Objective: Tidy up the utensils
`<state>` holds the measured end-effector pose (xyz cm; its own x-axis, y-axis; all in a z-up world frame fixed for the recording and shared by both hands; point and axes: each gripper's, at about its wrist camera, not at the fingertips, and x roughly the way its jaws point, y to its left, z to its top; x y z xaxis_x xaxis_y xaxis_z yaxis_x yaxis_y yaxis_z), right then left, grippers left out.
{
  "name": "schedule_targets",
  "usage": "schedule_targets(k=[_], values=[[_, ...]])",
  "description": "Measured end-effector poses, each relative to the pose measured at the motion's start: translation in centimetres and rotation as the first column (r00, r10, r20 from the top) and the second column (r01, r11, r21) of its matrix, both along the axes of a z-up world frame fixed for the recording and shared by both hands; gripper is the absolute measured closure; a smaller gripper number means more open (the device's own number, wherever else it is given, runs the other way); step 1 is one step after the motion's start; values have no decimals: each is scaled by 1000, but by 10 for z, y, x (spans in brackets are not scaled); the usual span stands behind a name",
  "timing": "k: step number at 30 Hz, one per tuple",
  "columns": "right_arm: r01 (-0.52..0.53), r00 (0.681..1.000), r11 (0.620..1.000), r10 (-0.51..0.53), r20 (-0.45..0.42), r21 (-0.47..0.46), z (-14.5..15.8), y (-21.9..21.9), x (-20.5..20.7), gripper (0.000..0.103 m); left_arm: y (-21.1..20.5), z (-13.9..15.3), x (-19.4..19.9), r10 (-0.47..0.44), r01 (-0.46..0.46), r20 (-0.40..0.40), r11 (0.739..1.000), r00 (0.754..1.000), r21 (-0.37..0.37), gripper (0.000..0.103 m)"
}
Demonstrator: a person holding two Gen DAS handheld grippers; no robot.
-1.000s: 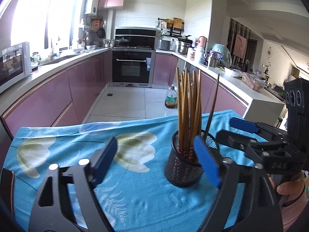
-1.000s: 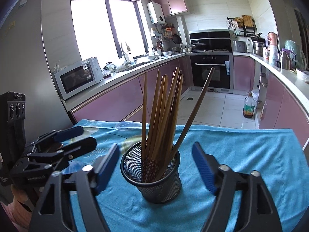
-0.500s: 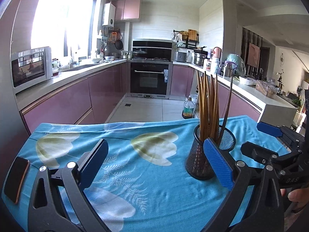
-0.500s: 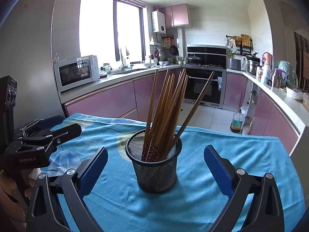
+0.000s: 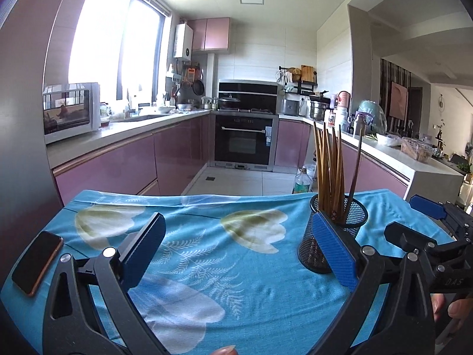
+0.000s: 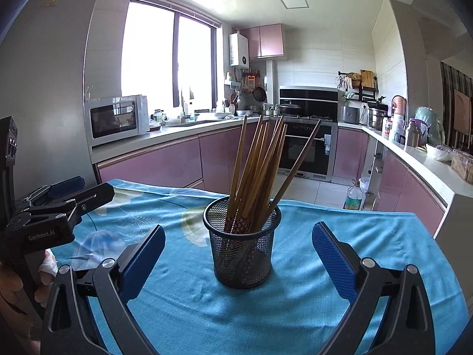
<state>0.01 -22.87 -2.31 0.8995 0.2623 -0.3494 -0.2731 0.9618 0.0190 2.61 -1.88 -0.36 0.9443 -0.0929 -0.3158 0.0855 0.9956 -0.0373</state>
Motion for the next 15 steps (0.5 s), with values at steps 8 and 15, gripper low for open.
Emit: schedule_targets(k=[8, 15], values=[[9, 999, 1000, -8, 36, -13, -2, 7, -11, 7, 4, 2, -14, 28, -27, 34, 1000, 999, -10, 6], [10, 999, 1000, -10, 48, -2, -3, 7, -14, 7, 6, 3, -24, 43, -43, 73, 999, 996, -7, 6]])
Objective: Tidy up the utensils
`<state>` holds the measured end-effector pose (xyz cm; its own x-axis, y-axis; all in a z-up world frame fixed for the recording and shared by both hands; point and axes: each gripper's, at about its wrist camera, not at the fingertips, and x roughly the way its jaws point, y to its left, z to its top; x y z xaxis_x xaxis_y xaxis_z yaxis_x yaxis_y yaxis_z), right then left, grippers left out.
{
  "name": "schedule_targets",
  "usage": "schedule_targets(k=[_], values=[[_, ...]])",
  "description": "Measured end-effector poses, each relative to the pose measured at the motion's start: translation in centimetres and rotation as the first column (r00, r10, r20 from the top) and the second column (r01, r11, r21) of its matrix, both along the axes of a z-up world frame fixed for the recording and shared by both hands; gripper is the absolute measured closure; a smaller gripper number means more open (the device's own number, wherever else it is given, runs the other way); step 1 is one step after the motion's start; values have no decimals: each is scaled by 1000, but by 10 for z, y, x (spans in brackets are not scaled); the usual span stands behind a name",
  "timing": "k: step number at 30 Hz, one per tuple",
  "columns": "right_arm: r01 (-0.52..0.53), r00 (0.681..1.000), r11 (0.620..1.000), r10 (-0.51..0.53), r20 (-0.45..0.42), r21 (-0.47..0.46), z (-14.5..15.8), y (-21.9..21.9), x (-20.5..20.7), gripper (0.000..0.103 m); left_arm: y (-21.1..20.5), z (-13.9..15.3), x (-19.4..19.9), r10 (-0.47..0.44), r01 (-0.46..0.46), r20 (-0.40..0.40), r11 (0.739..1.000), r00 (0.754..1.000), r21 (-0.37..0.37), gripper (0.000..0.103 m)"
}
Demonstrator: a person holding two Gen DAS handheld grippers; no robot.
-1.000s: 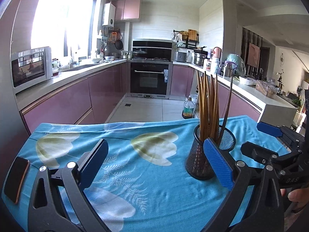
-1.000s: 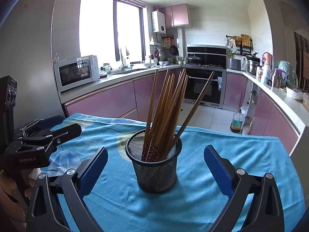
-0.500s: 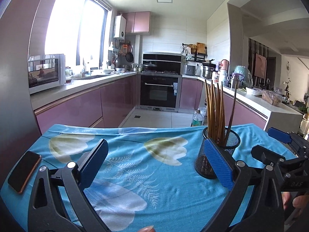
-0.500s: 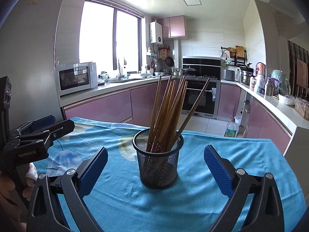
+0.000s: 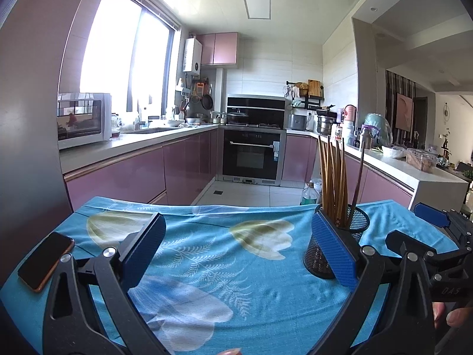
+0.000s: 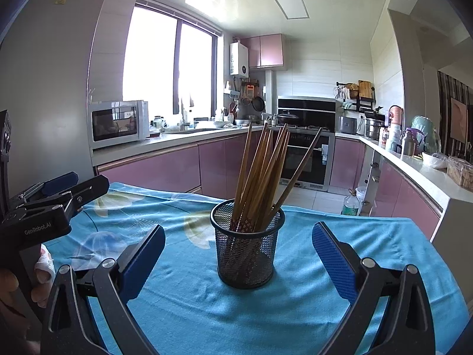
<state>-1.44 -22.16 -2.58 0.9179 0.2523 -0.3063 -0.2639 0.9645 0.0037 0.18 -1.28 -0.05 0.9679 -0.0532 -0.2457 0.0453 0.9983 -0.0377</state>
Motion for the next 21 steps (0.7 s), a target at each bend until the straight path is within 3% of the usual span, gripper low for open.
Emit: schedule_targets(k=[21], values=[[9, 1000, 1000, -9, 25, 17, 1, -2, -6, 7, -3, 0, -16, 25, -26, 48, 999, 999, 21, 6]])
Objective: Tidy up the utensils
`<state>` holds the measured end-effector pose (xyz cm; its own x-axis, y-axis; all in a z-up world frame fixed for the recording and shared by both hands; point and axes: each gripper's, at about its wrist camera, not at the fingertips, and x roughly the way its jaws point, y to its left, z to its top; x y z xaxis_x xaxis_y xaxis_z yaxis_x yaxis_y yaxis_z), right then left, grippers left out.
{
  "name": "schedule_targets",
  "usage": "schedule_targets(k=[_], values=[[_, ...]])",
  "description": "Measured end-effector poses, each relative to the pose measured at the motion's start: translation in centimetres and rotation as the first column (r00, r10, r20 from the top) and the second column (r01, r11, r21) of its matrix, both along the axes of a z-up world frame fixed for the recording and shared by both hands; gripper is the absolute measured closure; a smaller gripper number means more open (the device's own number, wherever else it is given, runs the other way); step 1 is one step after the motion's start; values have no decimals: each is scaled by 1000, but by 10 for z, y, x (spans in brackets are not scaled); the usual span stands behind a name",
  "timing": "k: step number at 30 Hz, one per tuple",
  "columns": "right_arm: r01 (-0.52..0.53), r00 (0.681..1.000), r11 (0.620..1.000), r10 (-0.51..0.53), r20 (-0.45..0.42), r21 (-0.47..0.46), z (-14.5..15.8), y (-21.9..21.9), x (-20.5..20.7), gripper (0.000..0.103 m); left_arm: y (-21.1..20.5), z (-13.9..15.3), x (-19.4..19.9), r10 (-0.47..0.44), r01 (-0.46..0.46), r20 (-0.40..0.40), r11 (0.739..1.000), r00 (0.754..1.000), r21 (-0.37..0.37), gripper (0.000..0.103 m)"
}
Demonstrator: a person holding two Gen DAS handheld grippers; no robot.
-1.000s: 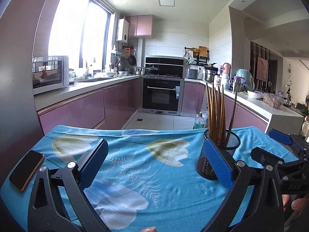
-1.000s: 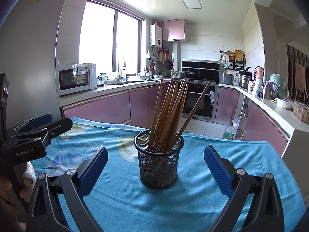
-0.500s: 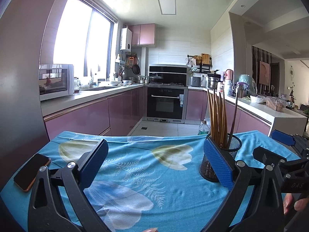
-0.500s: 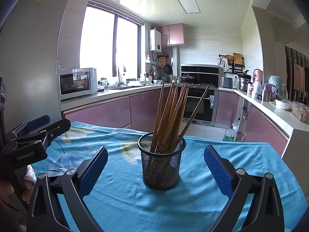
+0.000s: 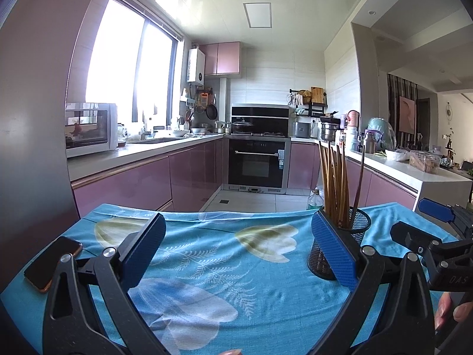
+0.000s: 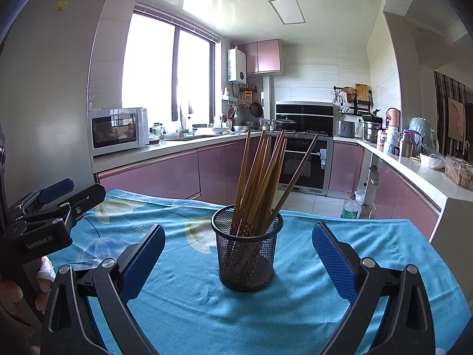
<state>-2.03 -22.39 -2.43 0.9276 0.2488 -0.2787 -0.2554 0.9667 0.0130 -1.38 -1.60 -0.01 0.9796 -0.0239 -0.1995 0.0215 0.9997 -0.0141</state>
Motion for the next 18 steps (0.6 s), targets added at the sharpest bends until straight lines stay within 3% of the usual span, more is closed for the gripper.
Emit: schedule_targets(k=[18], values=[[5, 1000, 1000, -5, 5, 7, 0, -1, -1, 7, 0, -3, -3, 2, -2, 11, 1000, 1000, -2, 6]])
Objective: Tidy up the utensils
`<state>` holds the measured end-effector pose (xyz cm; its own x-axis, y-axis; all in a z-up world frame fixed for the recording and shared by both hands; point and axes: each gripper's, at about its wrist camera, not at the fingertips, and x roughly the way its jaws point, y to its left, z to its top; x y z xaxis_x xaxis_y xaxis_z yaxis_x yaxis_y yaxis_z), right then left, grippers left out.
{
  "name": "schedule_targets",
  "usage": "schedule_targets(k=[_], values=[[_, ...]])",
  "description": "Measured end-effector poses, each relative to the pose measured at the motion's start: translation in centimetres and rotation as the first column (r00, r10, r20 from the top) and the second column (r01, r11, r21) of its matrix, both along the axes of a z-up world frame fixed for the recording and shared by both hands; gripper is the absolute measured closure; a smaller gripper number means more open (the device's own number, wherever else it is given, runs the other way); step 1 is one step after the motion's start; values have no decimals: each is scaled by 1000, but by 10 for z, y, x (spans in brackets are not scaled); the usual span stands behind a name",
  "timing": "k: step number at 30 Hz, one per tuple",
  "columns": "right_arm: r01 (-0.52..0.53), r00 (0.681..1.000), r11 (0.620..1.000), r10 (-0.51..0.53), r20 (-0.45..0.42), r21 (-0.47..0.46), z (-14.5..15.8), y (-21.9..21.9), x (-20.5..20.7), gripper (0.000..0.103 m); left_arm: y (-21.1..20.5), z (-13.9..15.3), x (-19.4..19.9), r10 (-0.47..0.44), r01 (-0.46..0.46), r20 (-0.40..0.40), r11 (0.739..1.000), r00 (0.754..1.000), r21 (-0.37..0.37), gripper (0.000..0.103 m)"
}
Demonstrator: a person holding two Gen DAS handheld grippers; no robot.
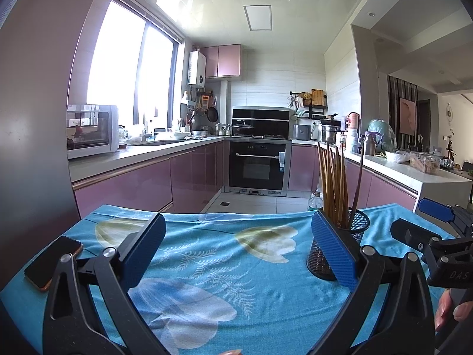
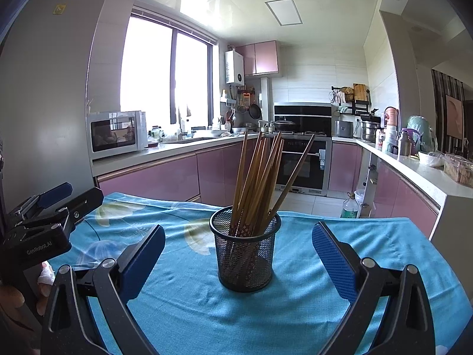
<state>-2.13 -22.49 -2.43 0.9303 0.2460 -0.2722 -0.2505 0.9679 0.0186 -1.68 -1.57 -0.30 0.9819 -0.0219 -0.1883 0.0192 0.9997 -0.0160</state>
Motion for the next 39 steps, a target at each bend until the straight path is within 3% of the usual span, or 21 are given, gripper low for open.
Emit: schedule_targets(k=[39], values=[[1, 1000, 1000, -1, -3, 9, -1, 2, 1, 7, 0, 1, -1, 4, -4, 6, 1000, 1000, -4, 6]])
